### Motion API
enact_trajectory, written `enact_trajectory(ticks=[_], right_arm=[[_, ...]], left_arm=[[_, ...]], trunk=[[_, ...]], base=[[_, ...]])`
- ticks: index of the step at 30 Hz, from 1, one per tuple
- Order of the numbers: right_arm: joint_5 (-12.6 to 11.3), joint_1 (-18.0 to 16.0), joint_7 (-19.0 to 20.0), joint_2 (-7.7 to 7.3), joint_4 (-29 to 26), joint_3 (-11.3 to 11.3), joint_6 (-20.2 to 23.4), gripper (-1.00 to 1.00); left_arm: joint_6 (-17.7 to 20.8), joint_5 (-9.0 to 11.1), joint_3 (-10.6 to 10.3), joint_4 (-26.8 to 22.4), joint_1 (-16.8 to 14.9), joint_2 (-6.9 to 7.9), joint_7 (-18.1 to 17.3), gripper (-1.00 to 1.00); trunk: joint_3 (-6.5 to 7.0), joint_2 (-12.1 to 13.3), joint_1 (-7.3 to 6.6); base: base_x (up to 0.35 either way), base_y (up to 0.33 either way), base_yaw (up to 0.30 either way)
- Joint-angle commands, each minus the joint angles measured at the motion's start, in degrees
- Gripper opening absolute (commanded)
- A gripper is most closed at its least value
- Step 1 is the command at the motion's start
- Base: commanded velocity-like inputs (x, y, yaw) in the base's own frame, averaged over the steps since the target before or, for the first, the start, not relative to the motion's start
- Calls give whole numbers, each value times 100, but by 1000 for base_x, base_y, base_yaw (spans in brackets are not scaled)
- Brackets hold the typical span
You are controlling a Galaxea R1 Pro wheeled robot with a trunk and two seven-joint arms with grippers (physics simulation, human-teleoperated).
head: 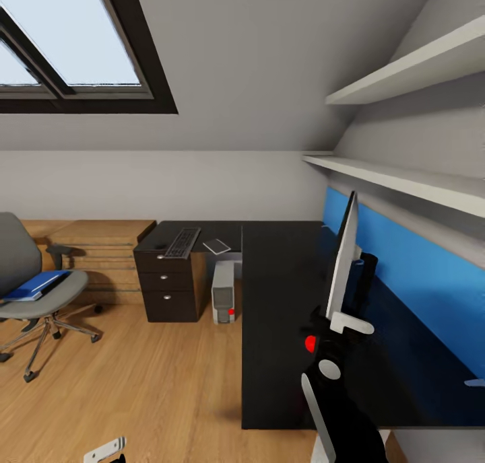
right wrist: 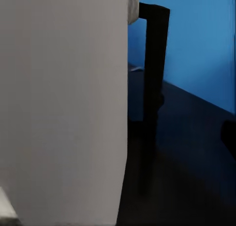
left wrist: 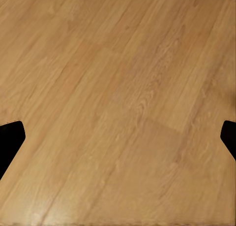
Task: In the bedroom, organize the workspace by keeping the computer under the desk, ensuring the monitor is on the desk, placing the keyboard on the desk next to the monitor, placing the mouse on the desk next to the keyboard, moving the folder from the swivel chair onto the desk next to the mouse, stacking the notebook on top of the folder with the pen on top of the notebook, and positioning the swivel chair next to the desk.
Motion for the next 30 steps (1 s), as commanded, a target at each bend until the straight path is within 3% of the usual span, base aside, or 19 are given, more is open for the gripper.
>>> enact_trajectory(ticks=[1, 10, 17, 30], right_arm=[[29, -4, -27, 0, -4, 5, 55, 100], [30, -4, -25, 0, -4, 6, 55, 100], [25, -4, -12, 0, -4, 14, -12, 100], [30, -4, -9, 0, 39, 22, -260, 100]], left_arm=[[-23, 60, -11, 3, -3, 1, 6, 100], [-9, 60, -16, 7, -3, -1, 6, 100], [-9, 55, -16, 6, -3, -29, 6, 100], [-13, 58, -11, 5, -3, -43, 6, 100]], trunk=[[-7, -5, -1], [-7, -5, -1], [-7, -5, -1], [-7, -5, -1]], base=[[-147, -121, 0], [-206, -192, 0], [-30, -289, 0], [0, -21, 0]])
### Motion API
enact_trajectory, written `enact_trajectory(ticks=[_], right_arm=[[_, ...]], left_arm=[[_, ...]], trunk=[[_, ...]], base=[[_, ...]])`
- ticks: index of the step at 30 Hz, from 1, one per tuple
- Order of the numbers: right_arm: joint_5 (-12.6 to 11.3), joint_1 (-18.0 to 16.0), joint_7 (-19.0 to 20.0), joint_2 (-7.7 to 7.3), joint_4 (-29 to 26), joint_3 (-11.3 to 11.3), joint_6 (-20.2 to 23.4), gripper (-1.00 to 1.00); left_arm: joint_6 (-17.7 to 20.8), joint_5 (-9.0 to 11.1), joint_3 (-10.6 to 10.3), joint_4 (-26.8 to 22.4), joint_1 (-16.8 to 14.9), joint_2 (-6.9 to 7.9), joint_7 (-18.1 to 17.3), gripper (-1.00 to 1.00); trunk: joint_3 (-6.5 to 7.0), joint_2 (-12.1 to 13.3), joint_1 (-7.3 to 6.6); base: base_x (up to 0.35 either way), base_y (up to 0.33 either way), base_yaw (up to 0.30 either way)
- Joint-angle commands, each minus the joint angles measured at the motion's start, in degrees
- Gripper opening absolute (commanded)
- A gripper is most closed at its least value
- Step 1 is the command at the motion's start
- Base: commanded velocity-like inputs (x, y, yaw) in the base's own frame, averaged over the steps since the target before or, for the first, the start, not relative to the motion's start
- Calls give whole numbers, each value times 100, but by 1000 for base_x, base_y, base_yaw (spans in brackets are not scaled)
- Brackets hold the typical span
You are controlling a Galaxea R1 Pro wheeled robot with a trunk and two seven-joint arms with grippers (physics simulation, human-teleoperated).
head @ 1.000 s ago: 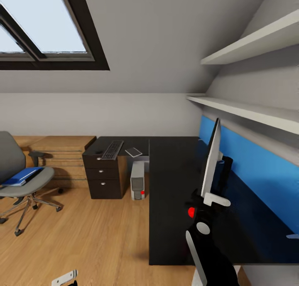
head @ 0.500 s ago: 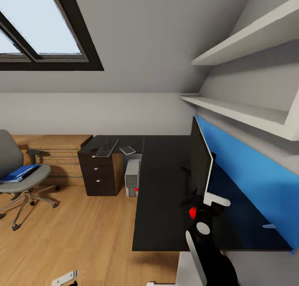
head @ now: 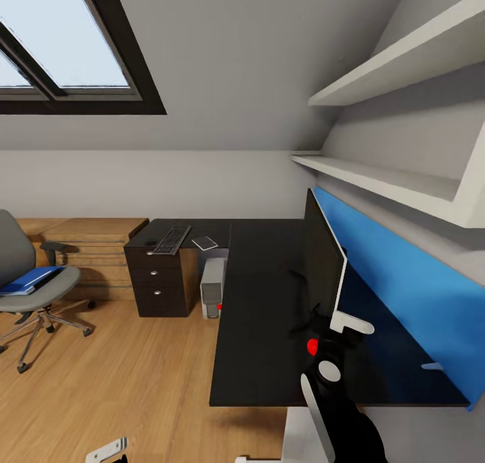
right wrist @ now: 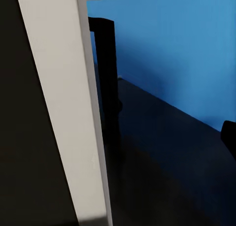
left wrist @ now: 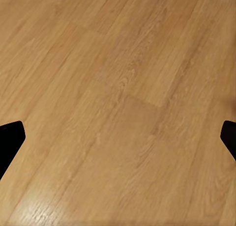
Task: In the bedroom, organize the workspace by keeping the computer under the desk, ensuring the monitor is on the desk, placing the keyboard on the desk next to the monitor, placing the mouse on the desk next to the keyboard, moving the folder from the swivel chair onto the desk next to the mouse, stacking the notebook on top of the folder with the pen on top of the notebook, and positioning the swivel chair next to the desk.
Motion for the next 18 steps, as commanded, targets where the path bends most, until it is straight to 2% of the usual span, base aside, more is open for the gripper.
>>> enact_trajectory(ticks=[1, 10, 18], right_arm=[[29, -4, -29, 0, -3, 6, 47, 100], [29, -4, -29, 0, -1, 6, 46, 100], [29, -4, -28, 0, 3, 6, 46, 100]], left_arm=[[-27, 61, -9, 4, -4, 1, 5, 100], [-38, 59, -15, 4, -4, 1, 5, 100], [-39, 62, -16, 4, -4, 1, 5, 100]], trunk=[[-7, -4, 0], [-7, -4, 0], [-7, -4, 0]], base=[[0, 0, 0], [-2, -7, 0], [-66, -151, 0]])
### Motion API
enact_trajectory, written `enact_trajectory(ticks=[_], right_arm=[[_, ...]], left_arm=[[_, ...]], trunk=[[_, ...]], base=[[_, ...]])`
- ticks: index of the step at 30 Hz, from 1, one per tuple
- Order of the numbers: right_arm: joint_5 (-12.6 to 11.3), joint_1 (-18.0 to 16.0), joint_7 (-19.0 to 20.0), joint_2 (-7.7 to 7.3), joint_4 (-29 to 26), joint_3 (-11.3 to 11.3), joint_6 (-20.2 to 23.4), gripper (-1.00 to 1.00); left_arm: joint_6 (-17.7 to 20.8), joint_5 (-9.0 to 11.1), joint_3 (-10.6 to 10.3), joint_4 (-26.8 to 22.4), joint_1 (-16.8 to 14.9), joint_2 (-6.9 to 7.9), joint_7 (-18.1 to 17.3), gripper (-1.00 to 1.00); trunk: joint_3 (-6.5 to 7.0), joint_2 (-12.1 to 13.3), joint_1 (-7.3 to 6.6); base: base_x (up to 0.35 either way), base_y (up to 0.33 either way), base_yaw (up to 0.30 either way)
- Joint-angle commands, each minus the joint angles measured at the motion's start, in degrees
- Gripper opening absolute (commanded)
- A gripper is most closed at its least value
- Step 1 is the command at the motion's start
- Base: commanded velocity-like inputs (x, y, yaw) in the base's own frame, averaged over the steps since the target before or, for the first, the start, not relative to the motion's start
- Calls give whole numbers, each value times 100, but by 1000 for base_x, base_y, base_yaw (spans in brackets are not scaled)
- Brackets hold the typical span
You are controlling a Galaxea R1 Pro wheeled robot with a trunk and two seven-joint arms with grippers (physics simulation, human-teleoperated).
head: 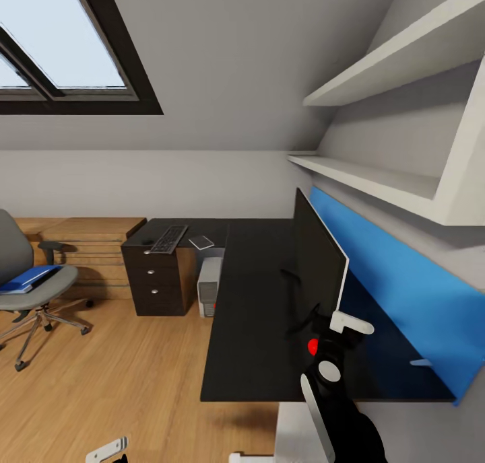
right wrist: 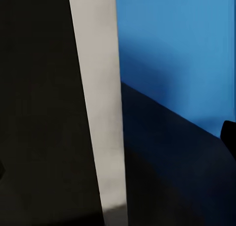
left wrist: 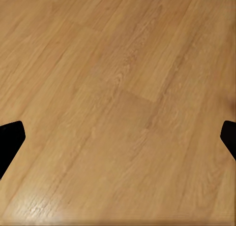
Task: In the bedroom, organize the workspace by keeping the computer under the desk, ensuring the monitor is on the desk, placing the keyboard on the desk next to the monitor, placing the mouse on the desk next to the keyboard, moving the folder from the swivel chair onto the desk next to the mouse, stacking the notebook on top of the folder with the pen on top of the notebook, and positioning the swivel chair next to the desk.
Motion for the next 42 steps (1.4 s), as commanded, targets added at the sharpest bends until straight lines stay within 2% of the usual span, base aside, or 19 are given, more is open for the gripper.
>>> enact_trajectory(ticks=[1, 36, 42], right_arm=[[30, -4, -31, 0, -2, 5, 47, 100], [30, -4, -28, 0, 113, 5, 47, 100], [30, -4, -24, 0, 114, 14, 47, 100]], left_arm=[[-25, 61, -8, 2, -3, 1, 5, 100], [-25, 54, -6, 4, -3, 1, 5, 100], [-24, 54, -10, 2, -3, 1, 2, 100]], trunk=[[-7, -4, 0], [-7, -4, 0], [-7, -4, 0]], base=[[-18, -46, 0], [-9, -43, 0], [-269, 0, 0]])
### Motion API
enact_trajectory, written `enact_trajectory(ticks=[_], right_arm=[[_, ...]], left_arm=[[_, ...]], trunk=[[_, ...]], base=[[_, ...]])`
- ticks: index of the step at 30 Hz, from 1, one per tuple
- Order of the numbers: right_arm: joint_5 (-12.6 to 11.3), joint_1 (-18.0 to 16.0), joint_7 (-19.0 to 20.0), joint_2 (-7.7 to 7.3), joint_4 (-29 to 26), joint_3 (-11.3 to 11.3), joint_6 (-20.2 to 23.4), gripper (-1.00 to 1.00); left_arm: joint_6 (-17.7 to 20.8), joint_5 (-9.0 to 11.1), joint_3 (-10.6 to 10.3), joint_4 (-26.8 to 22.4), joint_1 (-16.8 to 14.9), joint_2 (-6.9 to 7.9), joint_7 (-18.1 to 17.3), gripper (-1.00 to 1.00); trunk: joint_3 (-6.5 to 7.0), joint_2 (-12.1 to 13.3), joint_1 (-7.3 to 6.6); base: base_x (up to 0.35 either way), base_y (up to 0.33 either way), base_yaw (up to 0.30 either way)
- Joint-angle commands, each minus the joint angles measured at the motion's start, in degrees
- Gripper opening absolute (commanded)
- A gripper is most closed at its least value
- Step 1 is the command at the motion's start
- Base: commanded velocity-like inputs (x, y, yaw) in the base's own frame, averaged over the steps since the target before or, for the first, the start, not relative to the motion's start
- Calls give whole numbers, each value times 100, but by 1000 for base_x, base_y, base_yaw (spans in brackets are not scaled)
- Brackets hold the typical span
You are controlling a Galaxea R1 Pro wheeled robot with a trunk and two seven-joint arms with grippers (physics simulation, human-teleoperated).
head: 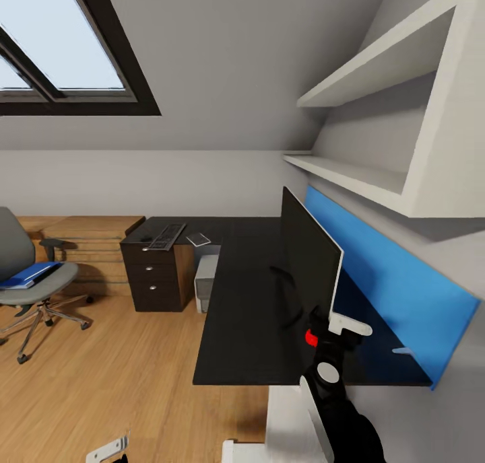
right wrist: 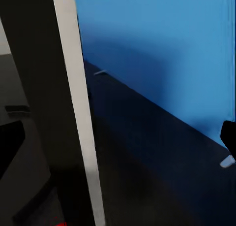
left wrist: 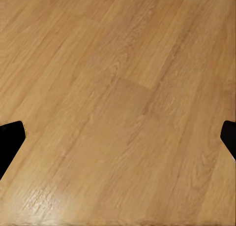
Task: In the bedroom, organize the workspace by keeping the computer under the desk, ensuring the monitor is on the desk, placing the keyboard on the desk next to the monitor, placing the mouse on the desk next to the keyboard, moving the folder from the swivel chair onto the desk next to the mouse, stacking the notebook on top of the folder with the pen on top of the notebook, and positioning the swivel chair next to the desk.
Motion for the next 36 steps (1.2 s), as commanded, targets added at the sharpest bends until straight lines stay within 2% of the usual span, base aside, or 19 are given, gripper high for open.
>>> enact_trajectory(ticks=[1, 23, 24, 27, 29, 36], right_arm=[[29, -4, -31, 0, -3, 6, 47, 100], [12, -4, -16, 0, 182, 39, 48, 100], [13, -4, -17, 0, 188, 64, 43, 100], [17, -4, -24, 0, 195, 324, 29, 100], [3, -4, -40, 0, 204, 627, 23, 100], [-4, -4, -31, 0, 273, 751, -48, 100]], left_arm=[[-26, 60, -10, 5, -3, 1, 4, 100], [-27, 60, -10, 1, -3, 1, 6, 100], [-27, 59, -10, 1, -3, 1, 7, 100], [-27, 64, -13, 2, -3, 5, 7, 100], [-21, 66, -17, 1, -3, 9, 8, 100], [-29, 60, -14, 0, -3, 10, 9, 100]], trunk=[[-7, -5, -3], [-7, -5, -3], [-7, -5, -3], [-7, -5, -3], [-7, -5, -3], [-7, -5, -3]], base=[[-328, 0, 0], [-333, 0, 0], [-334, 0, 0], [-334, 0, 0], [-313, 0, 0], [-103, 0, 0]])
